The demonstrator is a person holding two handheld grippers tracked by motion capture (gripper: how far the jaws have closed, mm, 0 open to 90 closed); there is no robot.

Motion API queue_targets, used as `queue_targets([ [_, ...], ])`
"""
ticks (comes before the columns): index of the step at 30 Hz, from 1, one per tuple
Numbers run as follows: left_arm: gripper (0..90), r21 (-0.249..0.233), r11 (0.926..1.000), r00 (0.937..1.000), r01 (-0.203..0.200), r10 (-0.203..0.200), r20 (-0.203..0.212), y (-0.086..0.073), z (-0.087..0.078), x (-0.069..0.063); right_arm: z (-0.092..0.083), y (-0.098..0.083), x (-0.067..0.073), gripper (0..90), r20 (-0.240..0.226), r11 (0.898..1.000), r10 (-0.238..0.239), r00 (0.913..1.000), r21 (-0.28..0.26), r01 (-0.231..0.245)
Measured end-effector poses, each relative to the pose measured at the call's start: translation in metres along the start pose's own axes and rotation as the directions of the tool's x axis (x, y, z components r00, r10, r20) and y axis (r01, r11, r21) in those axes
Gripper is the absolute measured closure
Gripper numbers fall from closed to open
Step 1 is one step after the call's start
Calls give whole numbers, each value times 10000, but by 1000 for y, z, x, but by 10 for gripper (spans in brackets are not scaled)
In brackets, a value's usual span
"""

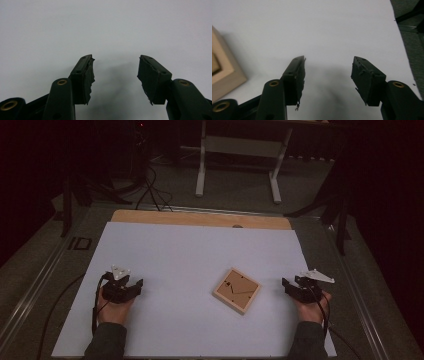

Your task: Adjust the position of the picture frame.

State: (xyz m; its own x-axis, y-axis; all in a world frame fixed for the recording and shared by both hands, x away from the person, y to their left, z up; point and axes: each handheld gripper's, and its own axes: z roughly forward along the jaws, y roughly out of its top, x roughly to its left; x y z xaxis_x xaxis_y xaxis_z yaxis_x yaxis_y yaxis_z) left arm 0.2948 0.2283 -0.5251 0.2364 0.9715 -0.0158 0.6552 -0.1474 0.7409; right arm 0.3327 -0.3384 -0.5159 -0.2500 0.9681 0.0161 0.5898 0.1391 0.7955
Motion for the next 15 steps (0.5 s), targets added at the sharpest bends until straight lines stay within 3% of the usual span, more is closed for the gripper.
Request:
queue_targets([
  [5,454,-168,9998,10000,-52,53,73,1,-5,-3,-3,1,2,460,-215,9999,-10,9998,-155,7],
  [15,455,-183,9981,9978,592,-586,325,1,-4,7,-4,3,4,503,-839,9989,337,9959,-303,-363],
])
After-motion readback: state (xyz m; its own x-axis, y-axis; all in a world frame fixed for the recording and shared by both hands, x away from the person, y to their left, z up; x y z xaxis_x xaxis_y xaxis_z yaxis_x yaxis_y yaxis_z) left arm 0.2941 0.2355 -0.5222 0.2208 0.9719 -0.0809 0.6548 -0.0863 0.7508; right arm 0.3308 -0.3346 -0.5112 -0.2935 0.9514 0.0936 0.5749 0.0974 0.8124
